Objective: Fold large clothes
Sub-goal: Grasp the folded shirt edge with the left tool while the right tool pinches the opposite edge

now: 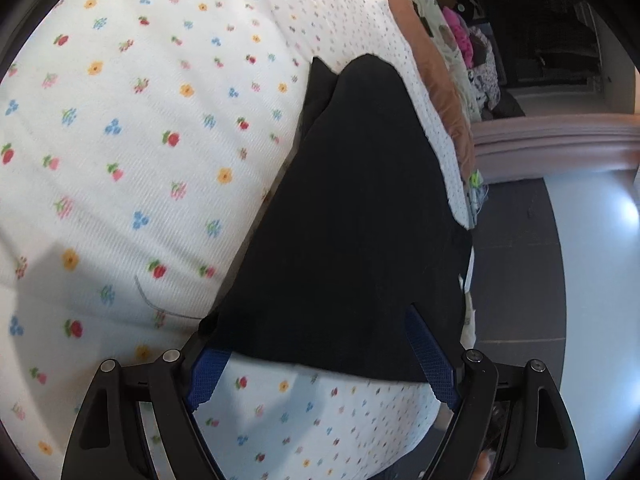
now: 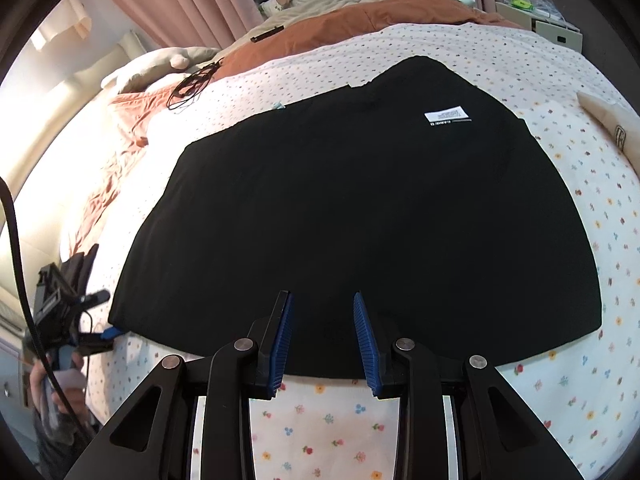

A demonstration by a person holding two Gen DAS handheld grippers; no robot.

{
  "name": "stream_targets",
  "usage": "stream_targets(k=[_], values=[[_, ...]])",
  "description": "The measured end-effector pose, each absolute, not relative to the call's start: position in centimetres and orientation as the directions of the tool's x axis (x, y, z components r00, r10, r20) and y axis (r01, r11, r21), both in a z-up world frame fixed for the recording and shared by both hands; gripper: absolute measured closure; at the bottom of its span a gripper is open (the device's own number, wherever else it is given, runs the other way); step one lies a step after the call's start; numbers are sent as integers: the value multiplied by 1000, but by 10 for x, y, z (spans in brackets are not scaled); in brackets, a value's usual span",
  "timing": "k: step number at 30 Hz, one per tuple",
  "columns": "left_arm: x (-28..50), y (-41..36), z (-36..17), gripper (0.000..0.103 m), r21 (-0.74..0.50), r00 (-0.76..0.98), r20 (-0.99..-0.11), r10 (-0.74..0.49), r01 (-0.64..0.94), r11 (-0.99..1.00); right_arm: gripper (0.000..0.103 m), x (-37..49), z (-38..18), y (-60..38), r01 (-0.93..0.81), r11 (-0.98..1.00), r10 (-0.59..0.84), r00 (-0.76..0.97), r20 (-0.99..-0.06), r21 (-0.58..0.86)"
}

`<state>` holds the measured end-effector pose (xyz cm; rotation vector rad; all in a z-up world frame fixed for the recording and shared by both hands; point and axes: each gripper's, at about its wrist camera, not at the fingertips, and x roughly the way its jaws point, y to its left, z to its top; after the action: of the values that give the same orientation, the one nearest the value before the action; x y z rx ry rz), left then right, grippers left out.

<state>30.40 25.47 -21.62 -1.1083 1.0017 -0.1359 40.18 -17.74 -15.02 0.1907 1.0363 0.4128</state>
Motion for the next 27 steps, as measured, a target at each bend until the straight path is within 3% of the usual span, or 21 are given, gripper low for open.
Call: stream_targets(k=[7, 11, 13, 18, 27], values=[[305, 249, -195, 19, -799, 652, -565, -505, -281, 532, 72, 400, -153, -183, -235, 902, 432, 430, -793, 363], [320, 250, -198, 19, -774, 644, -590, -487, -278, 569, 72, 401, -152, -173, -253, 891, 452, 420, -787, 377], [329, 250, -204, 24, -760, 631, -611, -477, -299, 577, 72, 401, -149, -163, -276, 885, 462, 415, -784, 375], [339, 248, -207, 50, -697, 605, -672, -426, -322, 641, 72, 404, -150, -139, -323, 878, 464, 398, -791, 353], [329, 245, -207, 66, -664, 582, -698, -417, -308, 681, 72, 442, -176, -112, -302, 900, 413, 366, -834, 313]])
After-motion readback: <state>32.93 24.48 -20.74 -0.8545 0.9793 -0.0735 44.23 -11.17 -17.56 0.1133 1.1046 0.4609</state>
